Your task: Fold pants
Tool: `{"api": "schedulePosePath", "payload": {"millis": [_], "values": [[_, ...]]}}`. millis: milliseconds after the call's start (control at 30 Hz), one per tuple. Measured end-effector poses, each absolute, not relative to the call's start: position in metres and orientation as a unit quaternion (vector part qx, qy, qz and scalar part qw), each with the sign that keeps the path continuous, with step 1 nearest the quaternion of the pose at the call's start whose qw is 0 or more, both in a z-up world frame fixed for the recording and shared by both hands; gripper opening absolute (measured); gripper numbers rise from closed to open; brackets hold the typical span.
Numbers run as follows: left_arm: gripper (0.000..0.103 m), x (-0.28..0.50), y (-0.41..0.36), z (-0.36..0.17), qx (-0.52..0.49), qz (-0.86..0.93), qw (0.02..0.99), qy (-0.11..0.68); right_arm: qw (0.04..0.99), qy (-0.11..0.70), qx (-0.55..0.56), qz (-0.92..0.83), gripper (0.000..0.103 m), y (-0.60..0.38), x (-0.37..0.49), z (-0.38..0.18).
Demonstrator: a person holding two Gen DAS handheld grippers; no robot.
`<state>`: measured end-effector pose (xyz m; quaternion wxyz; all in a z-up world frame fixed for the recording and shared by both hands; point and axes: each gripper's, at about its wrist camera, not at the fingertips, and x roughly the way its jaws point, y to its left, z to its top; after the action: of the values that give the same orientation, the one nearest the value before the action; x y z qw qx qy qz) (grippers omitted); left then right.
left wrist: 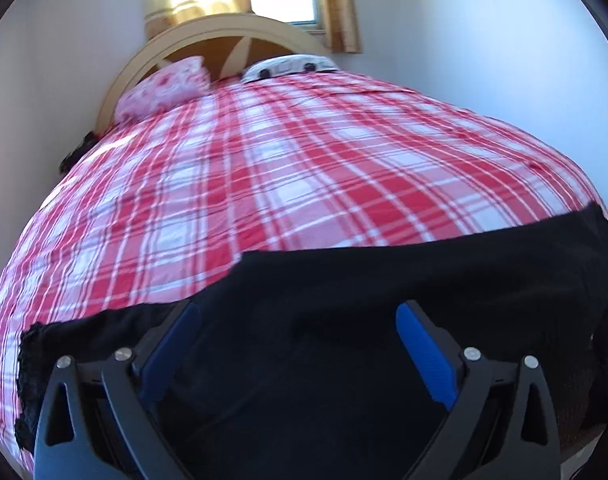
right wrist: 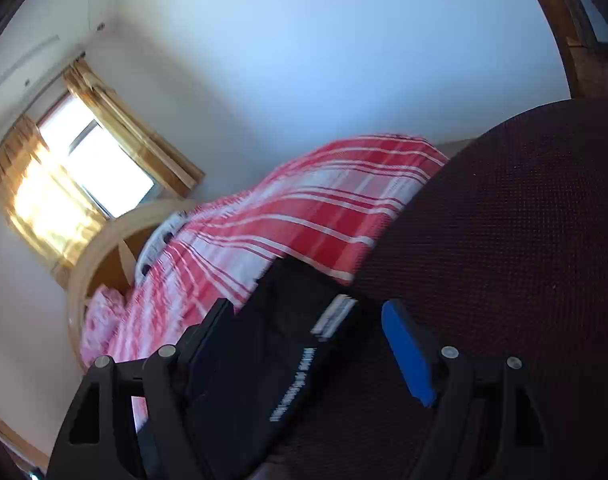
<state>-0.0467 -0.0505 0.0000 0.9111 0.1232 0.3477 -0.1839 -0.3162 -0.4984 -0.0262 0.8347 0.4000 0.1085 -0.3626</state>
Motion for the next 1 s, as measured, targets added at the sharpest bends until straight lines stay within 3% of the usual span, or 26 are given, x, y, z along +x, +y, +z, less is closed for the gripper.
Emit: {"api": "schedulePosePath", "payload": {"millis": [233, 367, 433, 500, 600, 833, 867, 900, 1000], "values": [[0.101, -0.058, -0.087, -0.01, 0.15, -0.2, 0.897, 0.365, 0.834, 0.191, 0.388, -0.343, 0.073, -0.516, -0.292, -0.06], [0.101, -0.062, -0.099, -0.009, 0.163, -0.201, 0.894, 0.367, 0.852, 0.212, 0.352, -0.326, 0.066, -0.513, -0.269, -0.055], [0.101, -0.064, -0.102, -0.008, 0.164, -0.201, 0.894, 0.365, 0.857, 0.225, 0.339, -0.318, 0.058, -0.513, -0.258, -0.053], [0.101, -0.064, -0.105, -0.007, 0.165, -0.201, 0.894, 0.364, 0.859, 0.24, 0.338, -0.299, 0.044, -0.513, -0.251, -0.055], [0.101, -0.064, -0.108, -0.007, 0.164, -0.203, 0.893, 0.368, 0.862, 0.245, 0.361, -0.259, 0.033, -0.513, -0.248, -0.062], [0.101, -0.062, -0.11, -0.012, 0.149, -0.213, 0.885, 0.385, 0.834, 0.182, 0.453, -0.257, 0.028, -0.529, -0.266, -0.08], [0.101, -0.063, -0.109, -0.013, 0.152, -0.212, 0.886, 0.383, 0.84, 0.19, 0.438, -0.257, 0.02, -0.528, -0.263, -0.079], [0.101, -0.063, -0.108, -0.013, 0.154, -0.21, 0.888, 0.38, 0.84, 0.196, 0.44, -0.251, 0.003, -0.528, -0.261, -0.081], [0.101, -0.062, -0.101, -0.012, 0.153, -0.2, 0.892, 0.374, 0.842, 0.204, 0.434, -0.249, 0.003, -0.526, -0.259, -0.08]]}}
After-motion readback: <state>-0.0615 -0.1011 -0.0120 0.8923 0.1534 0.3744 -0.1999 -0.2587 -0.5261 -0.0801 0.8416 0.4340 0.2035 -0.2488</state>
